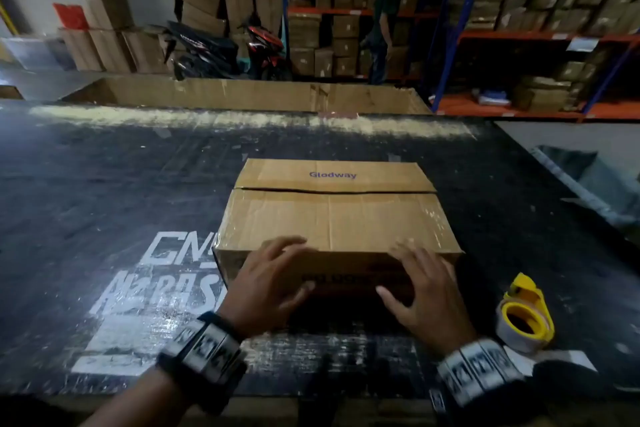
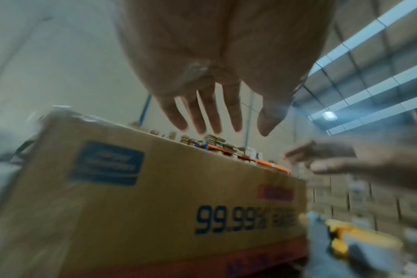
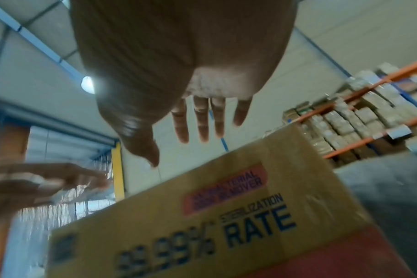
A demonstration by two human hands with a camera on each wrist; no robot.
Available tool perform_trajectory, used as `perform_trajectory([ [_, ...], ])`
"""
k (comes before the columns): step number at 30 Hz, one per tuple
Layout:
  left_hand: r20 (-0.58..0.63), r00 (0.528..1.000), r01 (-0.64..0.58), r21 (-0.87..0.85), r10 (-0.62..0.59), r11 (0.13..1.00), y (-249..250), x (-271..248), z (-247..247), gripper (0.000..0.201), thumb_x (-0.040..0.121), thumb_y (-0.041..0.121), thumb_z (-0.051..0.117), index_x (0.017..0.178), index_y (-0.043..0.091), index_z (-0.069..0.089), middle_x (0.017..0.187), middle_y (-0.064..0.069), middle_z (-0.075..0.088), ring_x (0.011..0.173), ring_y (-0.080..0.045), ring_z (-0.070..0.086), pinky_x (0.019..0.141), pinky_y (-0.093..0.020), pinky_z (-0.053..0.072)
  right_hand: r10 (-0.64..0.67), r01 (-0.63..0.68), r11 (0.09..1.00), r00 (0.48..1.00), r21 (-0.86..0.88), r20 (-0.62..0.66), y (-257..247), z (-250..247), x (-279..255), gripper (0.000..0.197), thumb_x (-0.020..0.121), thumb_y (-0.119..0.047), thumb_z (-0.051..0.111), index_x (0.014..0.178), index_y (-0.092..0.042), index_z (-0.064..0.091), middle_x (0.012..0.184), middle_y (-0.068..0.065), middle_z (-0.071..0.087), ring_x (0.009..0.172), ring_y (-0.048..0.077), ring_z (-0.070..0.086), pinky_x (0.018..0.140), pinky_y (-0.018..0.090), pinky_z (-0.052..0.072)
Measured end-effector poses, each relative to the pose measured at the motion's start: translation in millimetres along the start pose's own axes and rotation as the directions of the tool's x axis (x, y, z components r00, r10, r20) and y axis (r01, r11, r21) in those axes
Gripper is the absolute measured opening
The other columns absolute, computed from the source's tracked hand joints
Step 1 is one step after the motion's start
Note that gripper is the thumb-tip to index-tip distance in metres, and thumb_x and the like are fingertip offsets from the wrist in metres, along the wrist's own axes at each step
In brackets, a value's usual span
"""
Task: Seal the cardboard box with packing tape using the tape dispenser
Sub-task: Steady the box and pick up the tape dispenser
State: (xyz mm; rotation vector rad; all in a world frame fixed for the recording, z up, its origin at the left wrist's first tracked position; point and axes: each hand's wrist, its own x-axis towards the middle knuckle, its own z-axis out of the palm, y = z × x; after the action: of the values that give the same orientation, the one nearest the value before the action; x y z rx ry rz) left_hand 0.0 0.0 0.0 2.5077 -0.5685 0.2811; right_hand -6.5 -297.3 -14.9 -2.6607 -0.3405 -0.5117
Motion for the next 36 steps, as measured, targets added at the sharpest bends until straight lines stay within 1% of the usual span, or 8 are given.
perform_trajectory([
  [4, 0.121, 0.988, 0.055, 0.331, -0.1, 0.942, -6.5, 42.1, 21.8, 0.075, 0.09, 0.065, 0.045, 0.158, 0.042, 0.026, 0.171, 0.007, 0.024, 0.158, -0.02, 0.023, 0.127, -0.05, 0.022, 0.11, -0.069, 0.971, 0.979, -0.23, 0.17, 13.1, 15.3, 35.0, 0.083, 0.075, -0.072, 0.056, 0.148, -0.039, 0.037, 0.162, -0.006, 0.032, 0.153, 0.021, 0.022, 0.122, 0.053, 0.014],
  [7, 0.144, 0.982, 0.057, 0.383, -0.12, 0.922, -12.5, 40.4, 32.8, 0.072, 0.092, 0.067, 0.038, 0.158, 0.044, 0.023, 0.171, 0.007, 0.025, 0.159, -0.02, 0.02, 0.128, -0.05, 0.016, 0.098, -0.067, 0.968, 0.988, -0.242, 0.12, 23.8, 27.1, 36.2, 0.07, 0.081, -0.068, 0.051, 0.145, -0.041, 0.04, 0.16, -0.006, 0.037, 0.152, 0.022, 0.026, 0.122, 0.054, 0.013],
  [11, 0.106, 0.981, 0.124, 0.294, -0.161, 0.948, 5.2, 53.8, 35.7, 0.067, 0.091, 0.071, 0.034, 0.149, 0.039, 0.04, 0.162, 0.006, 0.038, 0.154, -0.02, 0.03, 0.126, -0.05, 0.019, 0.092, -0.079, 0.968, 0.995, -0.237, 0.043, 25.8, 33.0, 35.6, 0.06, 0.087, -0.057, 0.05, 0.144, -0.039, 0.044, 0.158, -0.006, 0.041, 0.15, 0.022, 0.029, 0.122, 0.051, 0.015],
  [16, 0.142, 0.988, 0.032, 0.236, -0.067, 0.971, 43.5, 88.6, 70.0, 0.058, 0.097, 0.061, 0.031, 0.15, 0.039, 0.043, 0.162, 0.007, 0.042, 0.152, -0.016, 0.034, 0.123, -0.048, 0.025, 0.084, -0.073, 0.97, 0.996, -0.232, 0.04, 28.2, 36.5, 33.0, 0.063, 0.085, -0.052, 0.051, 0.146, -0.04, 0.041, 0.16, -0.006, 0.038, 0.152, 0.021, 0.027, 0.121, 0.052, 0.016],
  [20, 0.107, 0.989, 0.071, 0.298, -0.107, 0.952, 55.7, 106.3, 83.4, 0.05, 0.097, 0.059, 0.029, 0.138, 0.041, 0.052, 0.146, 0.012, 0.055, 0.134, -0.015, 0.051, 0.111, -0.046, 0.035, 0.065, -0.049, 0.978, 0.995, -0.201, 0.073, 31.1, 33.1, 32.2, 0.068, 0.082, -0.047, 0.054, 0.148, -0.039, 0.038, 0.161, -0.006, 0.036, 0.153, 0.02, 0.024, 0.122, 0.051, 0.015],
  [25, 0.058, 0.996, 0.043, 0.366, -0.069, 0.93, 48.3, 100.5, 90.1, 0.049, 0.101, 0.058, 0.028, 0.142, 0.043, 0.049, 0.146, 0.013, 0.055, 0.13, -0.017, 0.053, 0.108, -0.045, 0.038, 0.099, -0.078, 0.985, 0.986, 0.155, -0.133, 51.3, 12.9, 25.1, 0.056, 0.087, -0.038, 0.057, 0.14, -0.022, 0.054, 0.149, 0.0, 0.052, 0.143, 0.02, 0.039, 0.118, 0.039, 0.029],
  [29, 0.045, 0.997, 0.042, 0.391, -0.064, 0.919, 51.8, 99.0, 93.0, 0.049, 0.102, 0.055, 0.03, 0.144, 0.04, 0.049, 0.148, 0.01, 0.054, 0.131, -0.02, 0.053, 0.106, -0.045, 0.038, 0.368, -0.325, 0.929, 0.844, 0.174, -0.39, 109.3, -6.5, -3.3, 0.042, 0.081, -0.026, 0.061, 0.122, -0.018, 0.065, 0.122, 0.006, 0.061, 0.117, 0.027, 0.056, 0.099, 0.043, 0.046],
  [36, 0.044, 0.995, 0.062, 0.373, -0.084, 0.926, 63.1, 99.9, 91.0, 0.05, 0.1, 0.056, 0.03, 0.141, 0.038, 0.052, 0.145, 0.006, 0.057, 0.126, -0.026, 0.056, 0.102, -0.049, 0.04, 0.843, -0.852, 0.52, 0.524, -0.063, -0.12, 203.4, -19.1, -57.6, 0.067, 0.076, -0.031, 0.066, 0.136, -0.006, 0.048, 0.134, 0.021, 0.049, 0.123, 0.042, 0.05, 0.094, 0.049, 0.045],
])
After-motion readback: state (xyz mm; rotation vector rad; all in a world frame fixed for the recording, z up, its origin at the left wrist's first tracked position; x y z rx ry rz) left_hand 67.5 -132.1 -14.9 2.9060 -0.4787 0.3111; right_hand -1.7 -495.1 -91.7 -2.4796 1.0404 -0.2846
